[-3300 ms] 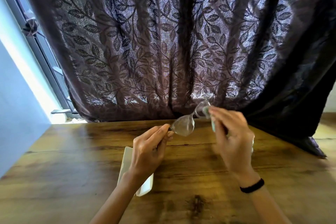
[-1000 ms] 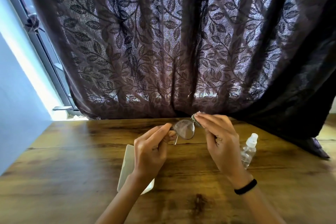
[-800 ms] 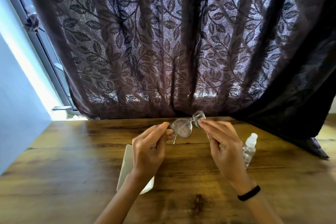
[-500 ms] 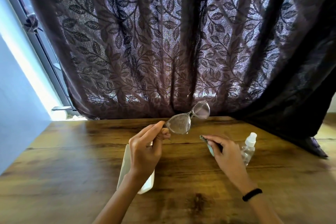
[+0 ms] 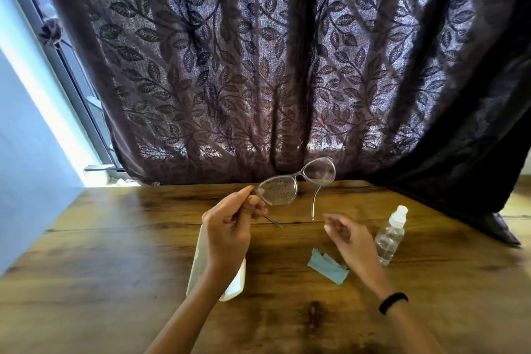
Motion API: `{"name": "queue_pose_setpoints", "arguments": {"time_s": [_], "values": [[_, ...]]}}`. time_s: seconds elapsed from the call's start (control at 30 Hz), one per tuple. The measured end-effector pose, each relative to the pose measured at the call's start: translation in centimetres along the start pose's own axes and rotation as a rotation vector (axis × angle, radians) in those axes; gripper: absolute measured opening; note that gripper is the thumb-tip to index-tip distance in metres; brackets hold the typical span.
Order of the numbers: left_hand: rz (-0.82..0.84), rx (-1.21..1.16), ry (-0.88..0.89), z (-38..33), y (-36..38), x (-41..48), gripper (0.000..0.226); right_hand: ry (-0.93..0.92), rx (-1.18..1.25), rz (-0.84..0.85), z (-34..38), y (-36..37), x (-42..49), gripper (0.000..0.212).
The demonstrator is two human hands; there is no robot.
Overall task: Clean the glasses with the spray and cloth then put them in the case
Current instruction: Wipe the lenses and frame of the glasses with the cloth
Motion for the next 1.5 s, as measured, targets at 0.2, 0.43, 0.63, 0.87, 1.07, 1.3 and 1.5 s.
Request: {"name": "queue_pose_setpoints", "arguments": {"time_s": [0.2, 0.43, 0.63, 0.87, 1.07, 1.3, 1.5], "values": [[-0.013, -0.015, -0.047, 0.0, 0.3, 0.0, 0.023, 0.014, 0.39, 0.15, 2.6, -0.6, 0.2, 0.023], [-0.106, -0.041, -0.158, 1.8, -0.8, -1.0, 0.025, 0.116, 0.563, 0.134, 2.3, -0.8, 0.6, 0.015], [0.005, -0.08, -0.416, 5.9, -1.9, -2.6, 0.028, -0.026, 0.393, -0.052, 5.0, -4.4, 0.9, 0.008], [0.322, 0.211, -0.536, 8.6, -2.9, -2.7, 0.014, -0.339, -0.184, -0.207, 11.4, -6.0, -0.8, 0.005], [0.469, 0.484, 0.06, 3.2, -1.0, 3.4, 0.022, -0.395, -0.392, -0.251, 13.2, -3.9, -2.1, 0.003], [0.832, 0.579, 0.131, 3.6, 1.9, 2.3, 0.024, -0.418, -0.501, -0.284, 13.5, -3.1, -3.2, 0.007], [0.782, 0.566, 0.094, 4.1, 2.1, 1.6, 0.011, -0.528, -0.573, -0.24, 13.7, -2.7, -4.0, 0.009]]}}
Point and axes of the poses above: each hand's wrist, its own x-axis towards the middle knuckle, its own y-axis out of the palm, z = x × y, the point moved 5 cm from there along x, towards the middle knuckle, and after that the axes turned 14 degrees about y, right-handed, at the moved point
